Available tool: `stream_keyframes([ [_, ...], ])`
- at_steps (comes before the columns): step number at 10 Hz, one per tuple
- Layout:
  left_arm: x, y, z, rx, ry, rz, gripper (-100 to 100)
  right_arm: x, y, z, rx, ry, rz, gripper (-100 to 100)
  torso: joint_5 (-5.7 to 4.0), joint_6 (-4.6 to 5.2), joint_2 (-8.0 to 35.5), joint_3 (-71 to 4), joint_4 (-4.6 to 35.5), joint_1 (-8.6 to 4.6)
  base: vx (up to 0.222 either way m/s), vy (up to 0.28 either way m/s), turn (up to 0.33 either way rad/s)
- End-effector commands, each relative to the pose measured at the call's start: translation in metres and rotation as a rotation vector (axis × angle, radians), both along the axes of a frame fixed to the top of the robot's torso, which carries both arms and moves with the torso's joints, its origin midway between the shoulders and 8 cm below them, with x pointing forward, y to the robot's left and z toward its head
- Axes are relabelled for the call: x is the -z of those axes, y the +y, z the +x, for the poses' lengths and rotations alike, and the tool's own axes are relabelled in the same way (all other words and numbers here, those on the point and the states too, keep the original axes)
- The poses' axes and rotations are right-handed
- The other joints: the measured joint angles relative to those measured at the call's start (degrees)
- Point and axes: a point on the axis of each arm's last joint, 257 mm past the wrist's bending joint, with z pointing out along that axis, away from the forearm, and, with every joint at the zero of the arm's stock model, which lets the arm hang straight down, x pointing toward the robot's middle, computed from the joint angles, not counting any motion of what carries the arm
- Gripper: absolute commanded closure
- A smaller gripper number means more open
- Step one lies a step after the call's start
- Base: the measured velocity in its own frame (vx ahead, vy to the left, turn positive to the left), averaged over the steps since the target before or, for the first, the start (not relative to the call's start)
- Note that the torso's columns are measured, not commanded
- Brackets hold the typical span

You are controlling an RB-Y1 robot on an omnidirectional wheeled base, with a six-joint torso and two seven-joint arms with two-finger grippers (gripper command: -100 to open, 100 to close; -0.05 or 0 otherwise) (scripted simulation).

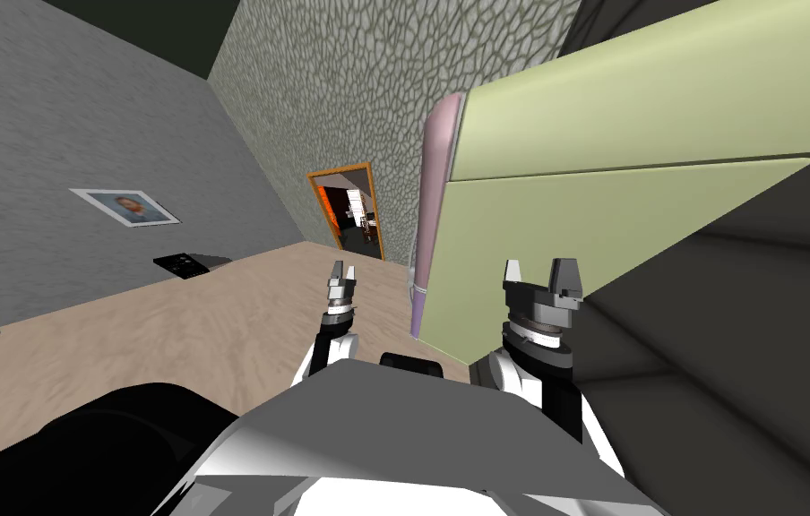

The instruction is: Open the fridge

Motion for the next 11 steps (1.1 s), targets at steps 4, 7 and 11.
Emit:
stream_keyframes([
  [4,0.000,0.000,0.000,0.000,0.000,0.000,0,0.000,0.000,0.000,0.000,0.000,0.000,0,0.00,0.00,14.2,-28.5,14.2,0.00,0.000,0.000,0.000],
  [7,0.000,0.000,0.000,0.000,0.000,0.000,0,0.000,0.000,0.000,0.000,0.000,0.000,0,0.00,0.00,26.9,-53.8,26.9,0.00,0.000,0.000,0.000],
  [11,0.000,0.000,0.000,0.000,0.000,0.000,0,0.007,0.010,0.005,0.028,0.029,-0.119,-100,0.03,0.01,41.5,-83.2,41.5,0.10,0.020,0.026,-0.029],
])
